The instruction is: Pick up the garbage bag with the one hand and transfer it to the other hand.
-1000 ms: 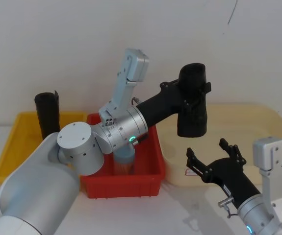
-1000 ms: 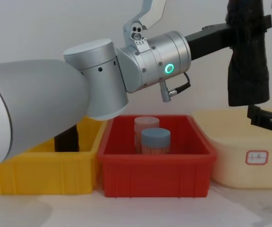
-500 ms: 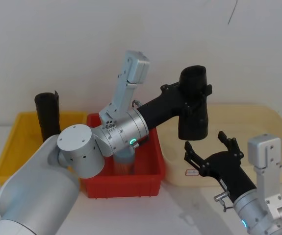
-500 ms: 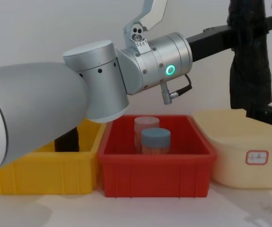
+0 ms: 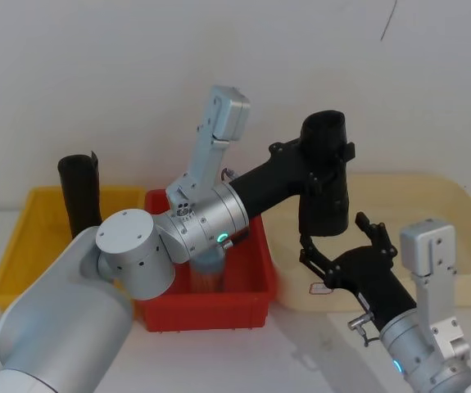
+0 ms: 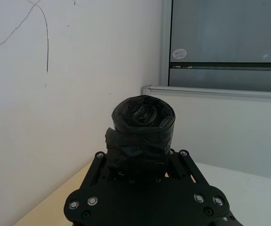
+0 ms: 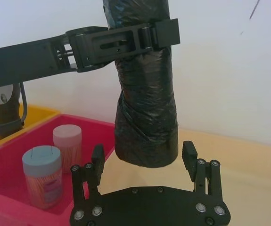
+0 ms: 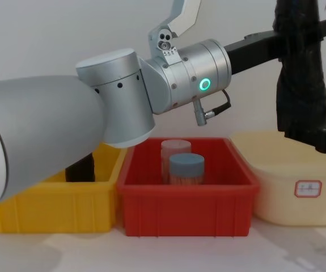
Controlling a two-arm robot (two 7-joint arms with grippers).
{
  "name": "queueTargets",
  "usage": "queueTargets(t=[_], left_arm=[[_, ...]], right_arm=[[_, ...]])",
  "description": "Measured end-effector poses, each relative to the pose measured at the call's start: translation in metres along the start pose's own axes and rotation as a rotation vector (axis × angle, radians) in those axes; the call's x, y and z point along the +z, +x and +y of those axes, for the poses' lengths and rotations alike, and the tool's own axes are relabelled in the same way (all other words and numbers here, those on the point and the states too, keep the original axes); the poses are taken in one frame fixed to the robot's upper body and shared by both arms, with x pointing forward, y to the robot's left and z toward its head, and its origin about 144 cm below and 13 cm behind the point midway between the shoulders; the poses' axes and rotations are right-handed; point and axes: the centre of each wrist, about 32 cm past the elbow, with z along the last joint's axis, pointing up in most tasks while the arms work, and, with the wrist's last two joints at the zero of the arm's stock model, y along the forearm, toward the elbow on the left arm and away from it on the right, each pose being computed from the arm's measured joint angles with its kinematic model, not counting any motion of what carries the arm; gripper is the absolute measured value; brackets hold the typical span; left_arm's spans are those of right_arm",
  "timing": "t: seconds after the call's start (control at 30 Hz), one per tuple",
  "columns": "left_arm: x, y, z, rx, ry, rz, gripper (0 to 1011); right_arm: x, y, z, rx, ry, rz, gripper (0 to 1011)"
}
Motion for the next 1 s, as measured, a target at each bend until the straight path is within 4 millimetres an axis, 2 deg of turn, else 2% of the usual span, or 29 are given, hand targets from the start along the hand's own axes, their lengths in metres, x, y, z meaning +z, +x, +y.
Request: queueTargets(t=[1.0], left_arm=[[0.0,-0.001,0.0,-0.001,0.0,0.002,376]], right_arm=[[-0.004,-0.003,0.031,-0.023,0.044,-0.03,999]])
